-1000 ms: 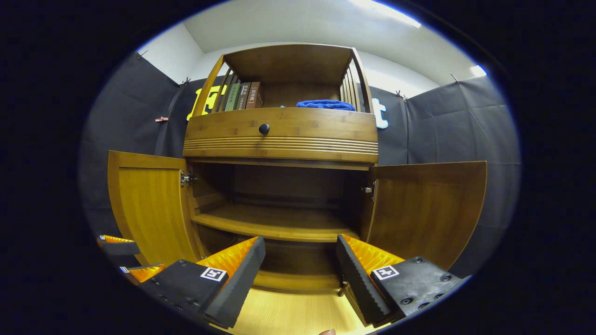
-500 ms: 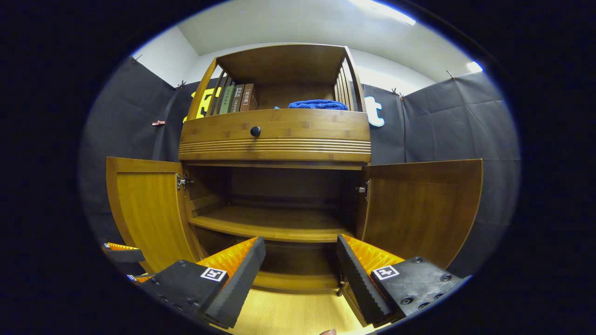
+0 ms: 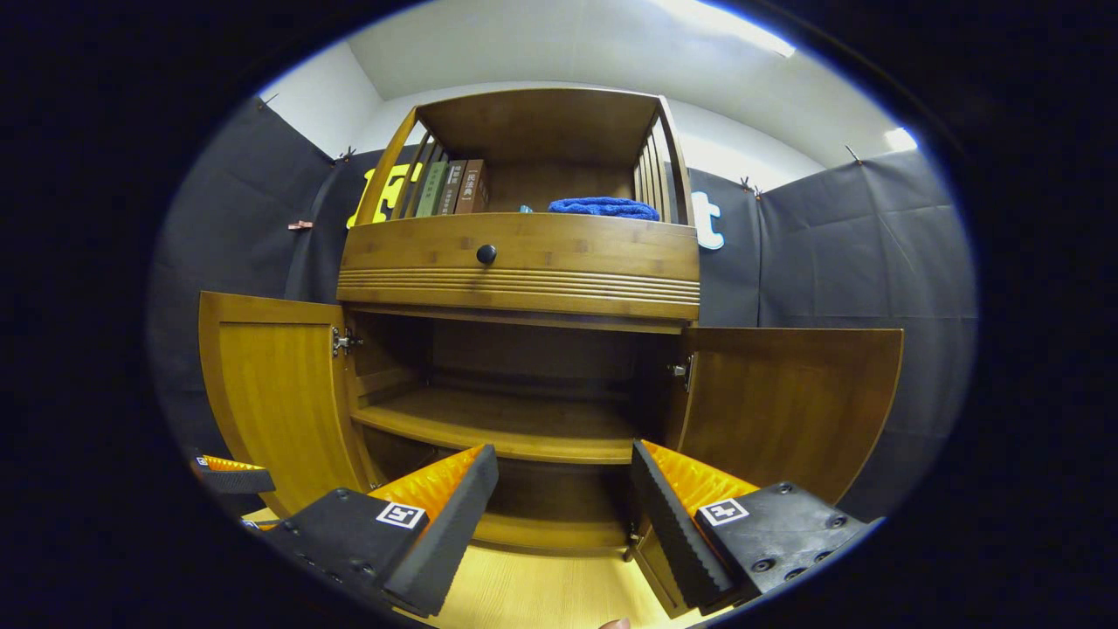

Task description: Open the right door of the double-door shoe cabinet with the right hand, and open the left door with the left hand.

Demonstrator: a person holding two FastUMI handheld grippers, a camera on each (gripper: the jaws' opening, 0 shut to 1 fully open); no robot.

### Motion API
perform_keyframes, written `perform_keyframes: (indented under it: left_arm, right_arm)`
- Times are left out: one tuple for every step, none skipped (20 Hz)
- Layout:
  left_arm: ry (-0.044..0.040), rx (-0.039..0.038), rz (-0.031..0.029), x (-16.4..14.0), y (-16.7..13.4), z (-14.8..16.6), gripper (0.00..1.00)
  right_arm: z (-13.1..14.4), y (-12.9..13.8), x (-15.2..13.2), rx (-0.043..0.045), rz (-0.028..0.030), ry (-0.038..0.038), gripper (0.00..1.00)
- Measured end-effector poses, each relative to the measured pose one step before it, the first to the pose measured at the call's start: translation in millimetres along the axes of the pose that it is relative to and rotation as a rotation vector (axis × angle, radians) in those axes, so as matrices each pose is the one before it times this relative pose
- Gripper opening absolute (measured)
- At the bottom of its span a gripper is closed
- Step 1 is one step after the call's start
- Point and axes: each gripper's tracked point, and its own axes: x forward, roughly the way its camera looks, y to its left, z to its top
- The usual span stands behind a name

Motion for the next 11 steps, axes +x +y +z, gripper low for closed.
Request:
perform_keyframes:
  left_arm:
    - [-0.00096, -0.00162, 0.00243, -0.4, 2.0, 0.33, 0.97]
    - [-0.00108, 0.00142, 0.00342, 0.1, 2.19, -0.2, 0.97]
    - [-0.00155, 0.00315, 0.00262, -0.14, 1.64, 0.97, 0.97]
    - [-0.00157, 0.00205, 0.00195, 1.34, 1.78, 0.01, 0.97]
    - [-0.00083, -0.00018, 0.00028, 0.78, 0.89, 0.74, 0.97]
    - [0.00071, -0.00157, -0.00257, 0.87, -0.52, -0.72, 0.97]
    - [-0.00222, -0.00255, -0.0039, -0.18, -1.16, 0.9, 0.97]
    - [-0.00438, -0.00207, -0.00482, 0.8, -0.82, 0.31, 0.97]
    - [-0.00759, -0.00035, -0.0043, -0.54, -1.13, 2.13, 0.97]
    - [-0.00796, 0.00319, -0.0013, -0.75, 0.64, 1.73, 0.97]
    - [-0.00335, 0.00776, 0.0032, -0.08, 1.32, 1.58, 0.97]
  right_arm:
    - [-0.89, 0.71, 0.0, -0.00395, 0.00196, 0.00279, 0.95]
    - [-1.05, -0.62, -0.57, -0.00654, -0.00155, 0.00075, 0.95]
    - [-0.89, -0.94, -0.35, -0.00297, -0.00185, 0.00072, 0.96]
    - [-0.43, -0.71, 0.14, 0.00084, -0.00227, 0.00127, 0.96]
    - [-0.88, -0.73, 0.38, 0.00045, -0.00482, 0.0026, 0.96]
    - [-0.2, -0.04, -0.02, -0.00016, -0.00252, 0.00144, 0.96]
    - [-0.04, -0.81, -0.28, -0.00629, -0.00381, -0.00069, 0.96]
    - [0.0, -1.69, -2.1, -0.01386, -0.00593, -0.00398, 0.96]
    - [0.08, -1.07, -0.52, -0.01722, -0.00304, -0.00335, 0.95]
    - [-0.65, -1.06, -1.7, -0.0137, -0.00254, -0.00154, 0.95]
    - [-1.54, -0.39, -2.39, -0.0022, 0.00043, 0.00569, 0.96]
